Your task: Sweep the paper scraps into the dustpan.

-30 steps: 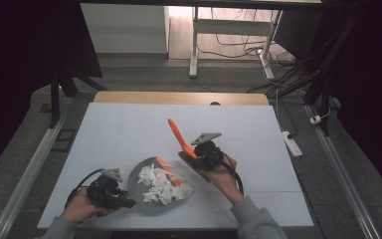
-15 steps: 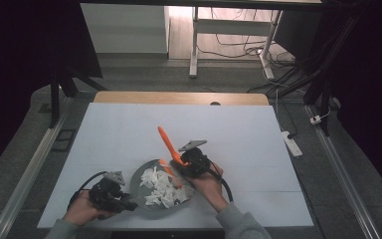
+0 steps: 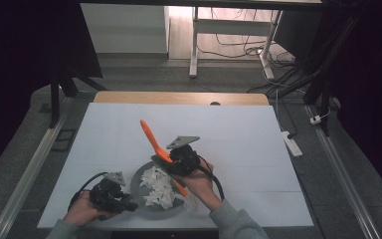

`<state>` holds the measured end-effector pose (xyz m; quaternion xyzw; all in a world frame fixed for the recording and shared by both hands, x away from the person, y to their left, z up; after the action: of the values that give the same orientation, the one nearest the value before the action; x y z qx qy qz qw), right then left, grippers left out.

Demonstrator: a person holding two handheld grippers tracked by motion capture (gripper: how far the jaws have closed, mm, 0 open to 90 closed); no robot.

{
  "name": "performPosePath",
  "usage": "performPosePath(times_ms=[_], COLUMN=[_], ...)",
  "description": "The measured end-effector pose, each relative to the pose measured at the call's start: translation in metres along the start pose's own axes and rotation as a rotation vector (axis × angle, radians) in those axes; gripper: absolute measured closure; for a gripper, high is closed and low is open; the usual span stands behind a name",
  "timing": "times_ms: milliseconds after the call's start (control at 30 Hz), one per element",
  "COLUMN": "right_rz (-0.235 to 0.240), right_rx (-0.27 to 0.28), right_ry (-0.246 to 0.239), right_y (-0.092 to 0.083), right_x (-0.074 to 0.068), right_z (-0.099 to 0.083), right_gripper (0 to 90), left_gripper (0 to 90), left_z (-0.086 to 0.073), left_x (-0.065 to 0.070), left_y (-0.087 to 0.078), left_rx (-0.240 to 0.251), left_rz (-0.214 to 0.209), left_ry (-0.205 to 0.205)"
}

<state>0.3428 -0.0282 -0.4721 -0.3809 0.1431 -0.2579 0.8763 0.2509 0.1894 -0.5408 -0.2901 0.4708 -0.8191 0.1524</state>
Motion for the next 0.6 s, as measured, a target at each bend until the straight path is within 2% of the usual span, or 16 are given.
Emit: performPosePath(times_ms=[133,267,333,433,600], right_rz=[-0.037,-0.067,-0.066,-0.078,-0.097], right_rx=[0.022,0.02,0.01,-0.012,-0.065], right_ry=[0.042,0.085,0.11,0.136,0.157], right_y=[-0.016,-0.03,-0.034,-0.038,-0.038], right_x=[0.017,0.03,0.035,0.038,0.035], right_z=[-0.01,-0.031,-0.042,-0.057,-0.078], right_gripper=[70.6,70.6,70.5,70.6,70.5], left_gripper=[61.6,61.6,61.6,61.6,61.6], left_z=[-0.003,-0.009,-0.011,-0.012,-0.016], left_x=[0.001,0.001,0.002,0.004,0.009], left_y=[-0.001,-0.002,-0.003,-0.005,-0.007], left_rx=[0.005,0.006,0.006,-0.001,-0.009], left_rz=[0.0,-0.003,-0.001,0.003,0.005], left_ry=[0.0,0.0,0.002,0.005,0.011])
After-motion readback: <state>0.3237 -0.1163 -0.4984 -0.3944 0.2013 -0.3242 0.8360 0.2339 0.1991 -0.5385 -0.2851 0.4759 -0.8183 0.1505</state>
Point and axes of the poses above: each handheld gripper's, and its own axes: y roughly forward along the jaws, z roughly out of its top, x roughly to its right, the point moved 3 cm from there along y, roughly forward along the jaws, and after that the axes turned 7 degrees about -x, right-handed, at the moved point
